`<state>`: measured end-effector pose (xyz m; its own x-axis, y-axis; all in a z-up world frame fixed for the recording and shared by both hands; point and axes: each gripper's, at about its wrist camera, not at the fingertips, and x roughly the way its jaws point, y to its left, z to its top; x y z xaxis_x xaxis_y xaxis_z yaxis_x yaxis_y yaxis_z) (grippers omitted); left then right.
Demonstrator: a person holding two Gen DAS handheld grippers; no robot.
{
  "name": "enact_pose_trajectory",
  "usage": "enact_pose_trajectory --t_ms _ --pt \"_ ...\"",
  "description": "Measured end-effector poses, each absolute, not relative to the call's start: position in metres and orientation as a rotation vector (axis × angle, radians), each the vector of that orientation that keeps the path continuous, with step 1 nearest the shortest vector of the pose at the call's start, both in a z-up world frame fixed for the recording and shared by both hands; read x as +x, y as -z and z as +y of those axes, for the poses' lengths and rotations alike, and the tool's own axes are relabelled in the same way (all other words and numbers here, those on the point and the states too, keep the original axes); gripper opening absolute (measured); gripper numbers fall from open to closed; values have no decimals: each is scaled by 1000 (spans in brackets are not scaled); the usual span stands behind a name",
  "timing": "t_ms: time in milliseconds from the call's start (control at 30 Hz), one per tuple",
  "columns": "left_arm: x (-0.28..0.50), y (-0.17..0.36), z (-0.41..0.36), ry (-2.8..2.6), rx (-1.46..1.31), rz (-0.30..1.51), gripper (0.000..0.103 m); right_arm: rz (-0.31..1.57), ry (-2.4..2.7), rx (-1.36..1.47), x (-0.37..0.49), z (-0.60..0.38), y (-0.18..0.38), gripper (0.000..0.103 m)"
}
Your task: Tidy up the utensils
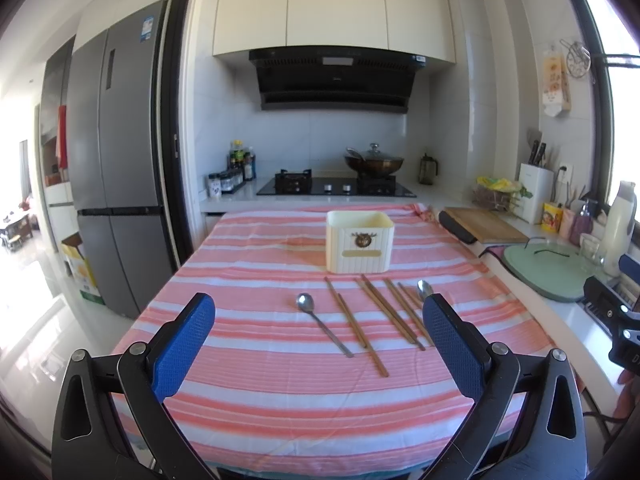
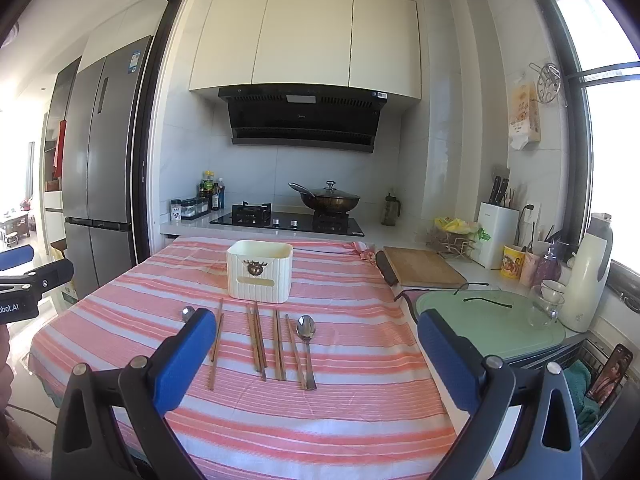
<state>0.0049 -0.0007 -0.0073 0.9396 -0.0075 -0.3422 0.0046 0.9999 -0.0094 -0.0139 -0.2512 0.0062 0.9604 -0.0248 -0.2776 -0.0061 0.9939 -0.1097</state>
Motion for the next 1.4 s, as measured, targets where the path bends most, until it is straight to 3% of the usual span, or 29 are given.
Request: enact_pose_trajectory --t_ms 1400 --pt "22 19 0 -15 -29 423 103 331 18 -106 5 -252 3 103"
